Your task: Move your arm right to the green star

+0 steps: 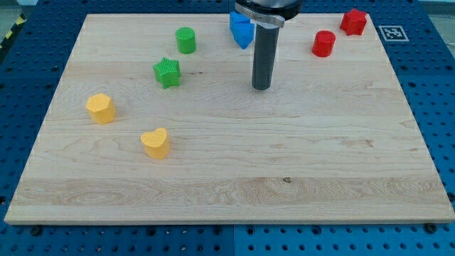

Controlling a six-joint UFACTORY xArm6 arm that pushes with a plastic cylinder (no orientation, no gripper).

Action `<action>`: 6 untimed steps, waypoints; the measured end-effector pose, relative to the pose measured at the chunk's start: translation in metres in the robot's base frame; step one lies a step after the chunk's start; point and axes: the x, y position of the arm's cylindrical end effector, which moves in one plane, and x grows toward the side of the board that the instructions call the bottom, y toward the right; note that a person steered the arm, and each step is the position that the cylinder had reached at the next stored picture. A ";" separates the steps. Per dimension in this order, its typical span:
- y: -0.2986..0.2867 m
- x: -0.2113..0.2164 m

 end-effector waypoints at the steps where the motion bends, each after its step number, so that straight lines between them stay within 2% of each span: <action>1: 0.000 0.000; 5: -0.001 -0.002; 6: -0.025 -0.002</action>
